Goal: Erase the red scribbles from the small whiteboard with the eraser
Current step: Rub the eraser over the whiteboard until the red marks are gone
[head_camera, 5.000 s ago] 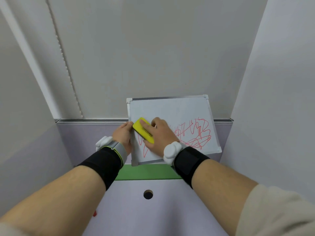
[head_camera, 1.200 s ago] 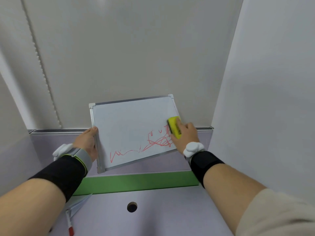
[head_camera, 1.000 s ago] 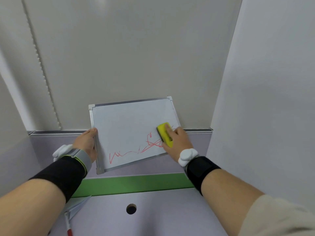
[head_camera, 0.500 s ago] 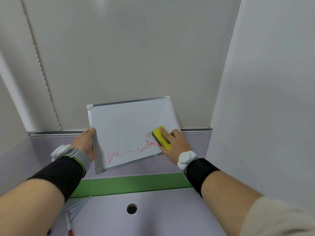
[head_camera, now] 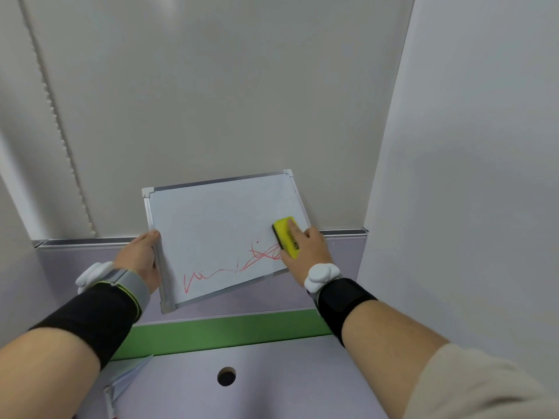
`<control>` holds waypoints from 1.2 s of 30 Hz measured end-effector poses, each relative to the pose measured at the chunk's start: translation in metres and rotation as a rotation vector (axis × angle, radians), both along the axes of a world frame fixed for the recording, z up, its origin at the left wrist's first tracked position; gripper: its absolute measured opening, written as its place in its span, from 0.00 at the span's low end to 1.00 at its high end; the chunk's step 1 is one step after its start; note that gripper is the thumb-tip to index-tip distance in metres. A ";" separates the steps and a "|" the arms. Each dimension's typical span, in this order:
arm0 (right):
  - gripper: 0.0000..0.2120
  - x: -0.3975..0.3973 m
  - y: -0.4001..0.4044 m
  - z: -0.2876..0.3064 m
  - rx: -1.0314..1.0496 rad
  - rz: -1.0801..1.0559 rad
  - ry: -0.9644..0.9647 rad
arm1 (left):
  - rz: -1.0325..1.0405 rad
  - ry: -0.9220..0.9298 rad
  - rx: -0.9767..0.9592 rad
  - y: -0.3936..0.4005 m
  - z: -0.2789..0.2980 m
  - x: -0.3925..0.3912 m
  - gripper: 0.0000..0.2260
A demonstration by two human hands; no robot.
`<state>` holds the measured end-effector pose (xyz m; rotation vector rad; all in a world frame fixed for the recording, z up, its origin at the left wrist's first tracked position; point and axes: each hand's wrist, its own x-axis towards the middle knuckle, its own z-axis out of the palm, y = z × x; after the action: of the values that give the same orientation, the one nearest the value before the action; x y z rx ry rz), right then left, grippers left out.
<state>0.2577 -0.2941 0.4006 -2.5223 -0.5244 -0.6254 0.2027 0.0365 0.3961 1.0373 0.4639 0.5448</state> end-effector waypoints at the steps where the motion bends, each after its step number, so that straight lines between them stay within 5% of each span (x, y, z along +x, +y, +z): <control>1: 0.34 0.002 -0.004 0.003 0.012 -0.045 0.013 | -0.001 -0.003 0.003 0.000 0.000 0.001 0.16; 8: 0.33 -0.026 0.045 -0.010 -0.140 0.301 -0.084 | 0.027 -0.012 0.005 -0.008 0.002 0.003 0.13; 16: 0.36 -0.002 0.004 0.011 -0.065 -0.005 0.011 | 0.021 -0.023 -0.004 -0.007 0.006 0.004 0.12; 22: 0.34 -0.032 0.051 -0.007 -0.175 0.323 -0.100 | 0.019 -0.027 0.000 -0.018 0.005 0.007 0.16; 30: 0.34 0.001 -0.006 0.008 0.024 -0.048 0.040 | 0.021 -0.014 0.019 -0.006 0.009 -0.003 0.16; 36: 0.34 -0.031 0.050 -0.017 -0.115 0.291 -0.047 | 0.069 0.013 0.015 -0.015 0.014 -0.003 0.14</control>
<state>0.2264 -0.2438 0.3837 -2.4736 -0.9482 -0.5577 0.1993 0.0215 0.4099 1.0429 0.5088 0.6040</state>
